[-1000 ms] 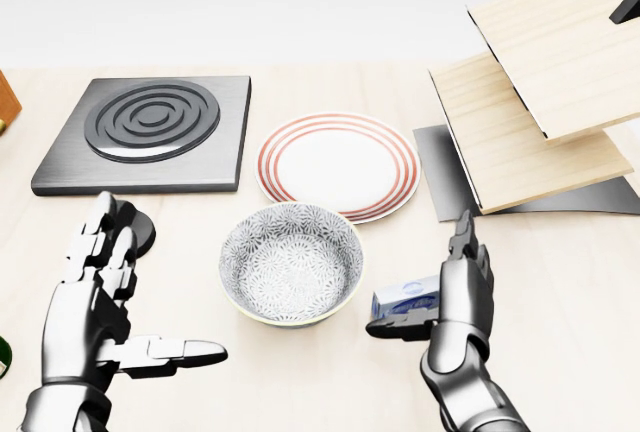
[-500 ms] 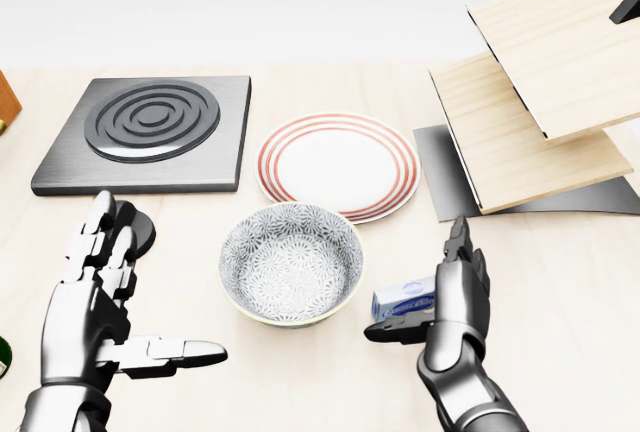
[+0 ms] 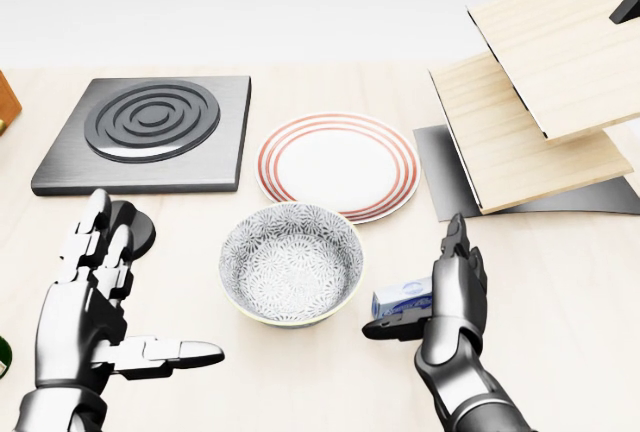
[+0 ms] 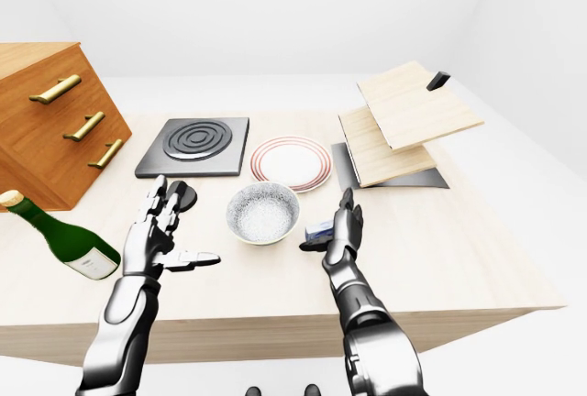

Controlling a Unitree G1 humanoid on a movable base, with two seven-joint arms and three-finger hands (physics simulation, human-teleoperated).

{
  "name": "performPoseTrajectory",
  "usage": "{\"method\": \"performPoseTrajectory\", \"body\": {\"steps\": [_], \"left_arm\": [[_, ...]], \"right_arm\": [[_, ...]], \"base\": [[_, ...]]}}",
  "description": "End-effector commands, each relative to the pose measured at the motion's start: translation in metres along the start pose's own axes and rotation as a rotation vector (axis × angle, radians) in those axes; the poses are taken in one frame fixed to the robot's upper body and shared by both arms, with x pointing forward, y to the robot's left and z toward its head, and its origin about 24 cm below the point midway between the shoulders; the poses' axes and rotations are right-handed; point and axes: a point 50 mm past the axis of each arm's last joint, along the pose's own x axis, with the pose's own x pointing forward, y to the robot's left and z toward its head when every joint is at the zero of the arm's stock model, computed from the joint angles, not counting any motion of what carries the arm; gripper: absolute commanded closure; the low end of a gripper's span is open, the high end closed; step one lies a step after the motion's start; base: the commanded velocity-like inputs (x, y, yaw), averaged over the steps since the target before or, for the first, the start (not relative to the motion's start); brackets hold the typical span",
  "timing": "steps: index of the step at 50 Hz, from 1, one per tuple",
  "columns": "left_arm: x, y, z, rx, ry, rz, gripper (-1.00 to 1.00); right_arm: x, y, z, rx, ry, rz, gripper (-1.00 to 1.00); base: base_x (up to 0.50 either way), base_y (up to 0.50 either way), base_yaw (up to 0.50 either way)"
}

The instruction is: Pick up the cream cheese and put it in the bowl.

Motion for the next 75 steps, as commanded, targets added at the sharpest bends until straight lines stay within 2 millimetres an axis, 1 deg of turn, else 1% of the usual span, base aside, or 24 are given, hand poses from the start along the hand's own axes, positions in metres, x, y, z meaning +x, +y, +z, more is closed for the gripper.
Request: {"method": "performPoseTrajectory", "body": {"steps": [1,5,6,7,25,33,35,38,44,47,52,57,63,75], "left_arm": [[-0.001,0.0,0.001,-0.002,-0.005,-0.001,-1.0],[-0.001,0.0,0.002,0.0,-0.009,-0.001,-1.0],[-0.001,0.0,0.002,-0.002,-0.008,0.0,-1.0],[-0.001,0.0,0.002,-0.002,-0.009,0.0,-1.0],[-0.003,0.002,0.009,-0.007,-0.038,0.002,-1.0],[-0.003,0.002,0.01,-0.007,-0.044,0.003,-1.0],[-0.003,0.003,0.01,-0.007,-0.044,0.004,-1.0],[-0.003,0.003,0.012,-0.008,-0.051,0.004,-1.0],[-0.004,0.003,0.014,-0.009,-0.061,0.004,-1.0],[-0.004,0.003,0.015,-0.009,-0.064,0.004,-1.0],[-0.003,0.003,0.014,-0.008,-0.061,0.004,-1.0],[-0.004,0.003,0.014,-0.007,-0.059,0.004,-1.0],[-0.004,0.003,0.015,-0.008,-0.064,0.005,-1.0],[-0.003,0.005,0.014,-0.003,-0.058,0.01,-1.0]], "right_arm": [[0.001,0.0,0.001,-0.002,0.006,0.001,-1.0],[0.001,0.0,0.0,-0.006,0.008,0.003,-1.0],[0.001,0.0,0.0,-0.011,0.009,0.005,0.41],[0.001,0.001,0.0,-0.02,0.008,0.008,1.0],[0.001,0.001,0.001,-0.032,-0.004,0.009,1.0],[0.002,-0.002,0.009,-0.027,-0.049,-0.008,1.0],[0.003,-0.006,0.016,-0.024,-0.099,-0.027,1.0],[0.002,-0.015,0.031,0.035,-0.171,-0.073,1.0],[-0.002,-0.029,0.045,0.088,-0.259,-0.134,1.0],[-0.006,-0.038,0.056,0.114,-0.32,-0.17,1.0],[-0.019,-0.057,0.081,0.16,-0.463,-0.247,1.0],[-0.027,-0.068,0.094,0.198,-0.536,-0.256,1.0],[-0.036,-0.077,0.106,0.212,-0.606,-0.271,1.0],[-0.044,-0.08,0.126,0.207,-0.667,-0.236,1.0]], "base": [[0.0,0.0,0.0],[0.0,0.0,0.0],[0.0,0.0,0.0],[0.0,0.0,0.0],[0.0,0.0,0.0],[0.0,0.0,0.0],[0.0,0.0,0.0],[0.0,0.0,0.0],[0.0,0.0,0.0],[0.0,0.0,0.0],[0.0,0.0,0.0],[0.0,0.0,0.0],[0.0,0.0,0.0],[0.0,0.0,0.0]]}}
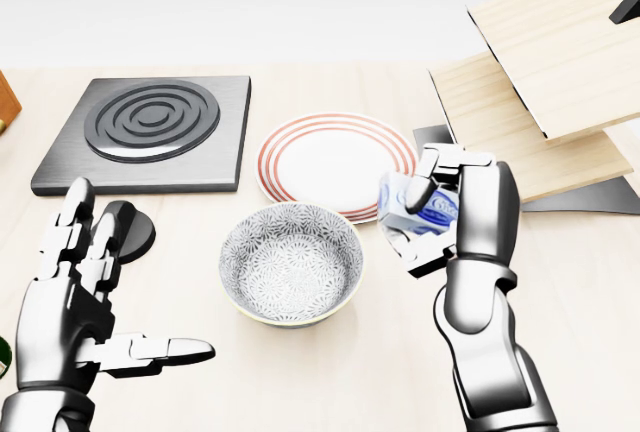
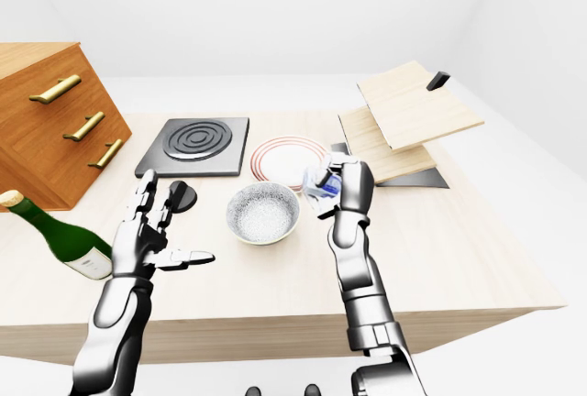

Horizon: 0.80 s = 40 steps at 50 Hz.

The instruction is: Pick up the cream cheese and put it in the bowl.

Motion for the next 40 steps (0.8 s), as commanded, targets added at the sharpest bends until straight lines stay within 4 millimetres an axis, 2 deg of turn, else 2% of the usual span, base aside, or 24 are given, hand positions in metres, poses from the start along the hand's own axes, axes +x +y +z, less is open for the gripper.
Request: {"method": "performPoseTrajectory", "body": {"steps": [1,14,22,30,40], "left_arm": [[0.001,0.001,-0.002,0.01,0.009,0.003,-1.0],[0.004,0.001,0.003,0.016,-0.014,0.011,-1.0],[0.004,0.0,0.001,0.017,-0.005,0.01,-1.0],[0.003,0.0,0.003,0.016,-0.013,0.011,-1.0],[0.003,0.001,0.007,0.015,-0.029,0.014,-1.0]], "right_arm": [[0.005,-0.006,0.03,0.014,-0.1,0.001,1.0],[0.004,-0.007,0.039,0.04,-0.118,0.032,1.0],[0.01,-0.001,0.055,0.056,-0.139,0.062,1.0],[0.01,0.014,0.068,0.093,-0.154,0.137,1.0],[-0.003,0.034,0.066,0.134,-0.133,0.269,1.0]], "base": [[0.0,0.0,0.0],[0.0,0.0,0.0],[0.0,0.0,0.0],[0.0,0.0,0.0],[0.0,0.0,0.0]]}}
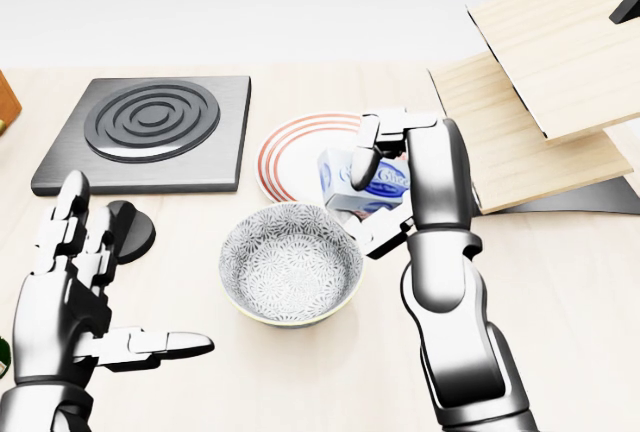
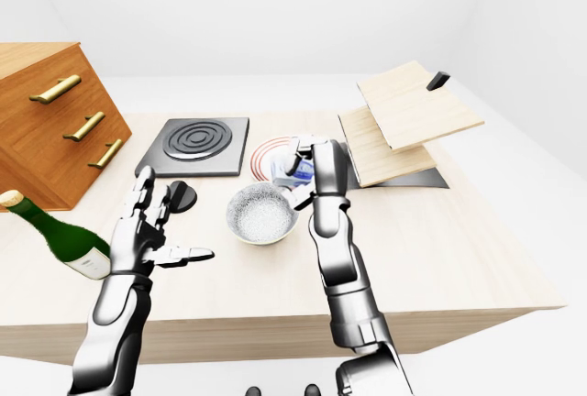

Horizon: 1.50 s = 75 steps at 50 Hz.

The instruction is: Pick up the cream cheese and put it in the bowl.

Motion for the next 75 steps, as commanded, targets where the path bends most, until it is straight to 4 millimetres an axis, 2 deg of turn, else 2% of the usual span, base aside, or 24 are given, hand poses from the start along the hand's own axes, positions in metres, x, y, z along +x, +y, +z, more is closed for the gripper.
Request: {"method": "performPoseTrajectory", "body": {"steps": [1,10,18,19,23,25,33,40,49,55,62,75], "left_arm": [[-0.001,0.001,0.003,-0.001,-0.014,0.003,-1.0],[-0.002,0.001,0.006,-0.003,-0.027,0.003,-1.0],[-0.001,0.003,0.01,-0.005,-0.042,0.005,-1.0],[-0.001,0.003,0.01,-0.005,-0.042,0.006,-1.0],[-0.001,0.003,0.01,-0.007,-0.041,0.008,-1.0],[-0.001,0.003,0.009,-0.008,-0.039,0.007,-1.0],[0.0,0.005,0.01,-0.011,-0.042,0.011,-1.0],[-0.001,0.004,0.011,-0.013,-0.046,0.01,-1.0],[0.0,0.006,0.01,-0.015,-0.042,0.019,-1.0],[0.001,0.006,0.005,-0.017,-0.02,0.019,-1.0],[0.002,0.01,0.006,-0.023,-0.028,0.03,-1.0],[0.002,0.014,0.005,-0.033,-0.024,0.048,-1.0]], "right_arm": [[-0.007,0.021,0.008,0.059,0.005,0.126,1.0],[-0.013,0.03,0.004,-0.024,-0.045,0.178,1.0],[-0.011,0.036,-0.01,-0.271,-0.086,0.145,1.0],[-0.011,0.036,-0.012,-0.362,-0.12,0.122,1.0],[-0.01,0.036,-0.013,-0.516,-0.194,0.072,1.0],[-0.011,0.038,-0.014,-0.504,-0.174,0.077,1.0],[-0.016,0.043,-0.016,-0.681,-0.284,0.044,1.0],[-0.019,0.051,-0.02,-0.771,-0.323,0.092,1.0],[-0.024,0.07,-0.024,-0.979,-0.453,0.205,1.0],[-0.027,0.075,-0.019,-1.036,-0.516,0.216,1.0],[-0.028,0.088,-0.026,-1.131,-0.57,0.298,1.0],[-0.018,0.09,-0.019,-1.18,-0.616,0.291,1.0]], "base": [[0.0,0.0,0.0],[0.0,0.0,0.0],[0.0,0.0,0.0],[0.0,0.0,0.0],[0.0,0.0,0.0],[0.0,0.0,0.0],[0.0,0.0,0.0],[0.0,0.0,0.0],[0.0,0.0,0.0],[0.0,0.0,0.0],[0.0,0.0,0.0],[0.0,0.0,0.0]]}}
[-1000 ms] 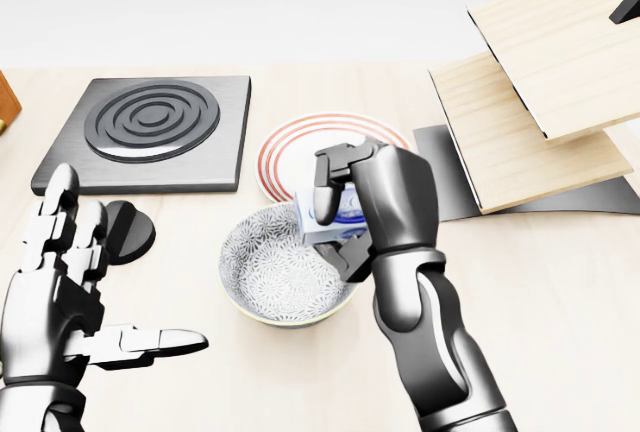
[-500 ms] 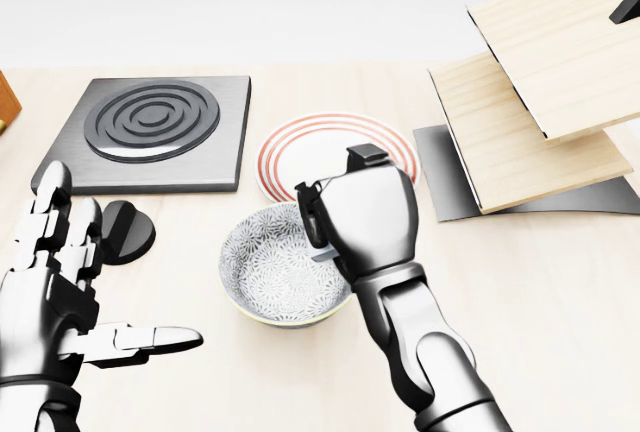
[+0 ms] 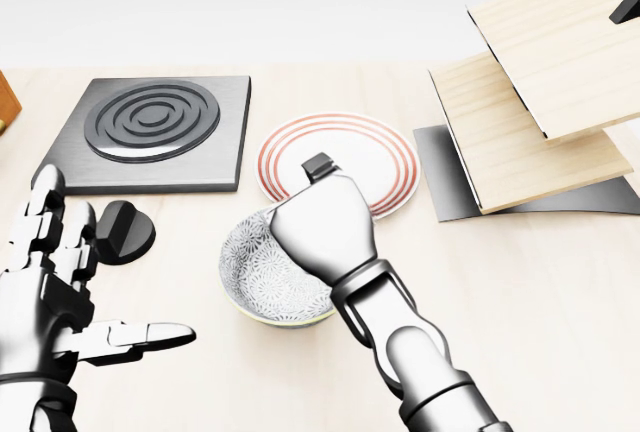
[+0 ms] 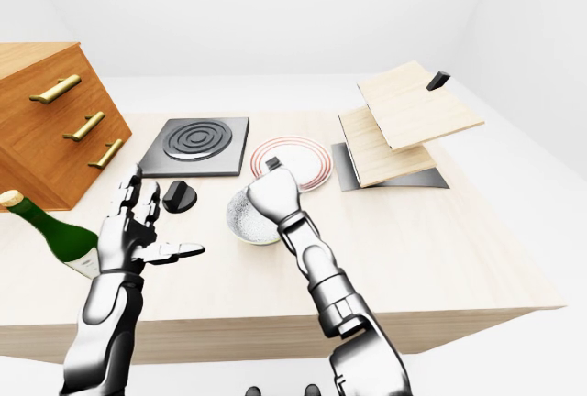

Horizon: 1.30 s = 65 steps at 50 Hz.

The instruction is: Pick up the cream cheese and put it in the bowl.

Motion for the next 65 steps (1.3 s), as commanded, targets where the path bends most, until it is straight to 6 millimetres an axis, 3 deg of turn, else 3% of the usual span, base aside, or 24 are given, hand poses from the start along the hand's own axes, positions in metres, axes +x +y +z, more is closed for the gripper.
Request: {"method": "performPoseTrajectory", "body": {"steps": [1,25,47,65], "left_arm": [[0.001,0.004,0.0,-0.008,-0.001,0.016,-1.0],[0.001,0.011,0.001,-0.02,-0.005,0.029,-1.0],[0.001,0.017,0.009,-0.029,-0.037,0.043,-1.0],[0.0,0.017,0.009,-0.034,-0.038,0.041,-1.0]], "right_arm": [[0.011,-0.002,0.003,-0.047,-0.047,-0.001,1.0],[0.024,0.01,0.008,-0.144,-0.152,0.092,1.0],[0.015,0.025,0.027,-0.198,-0.256,0.165,1.0],[0.014,0.03,0.028,-0.213,-0.281,0.201,1.0]], "base": [[0.0,0.0,0.0],[0.0,0.0,0.0],[0.0,0.0,0.0],[0.0,0.0,0.0]]}}
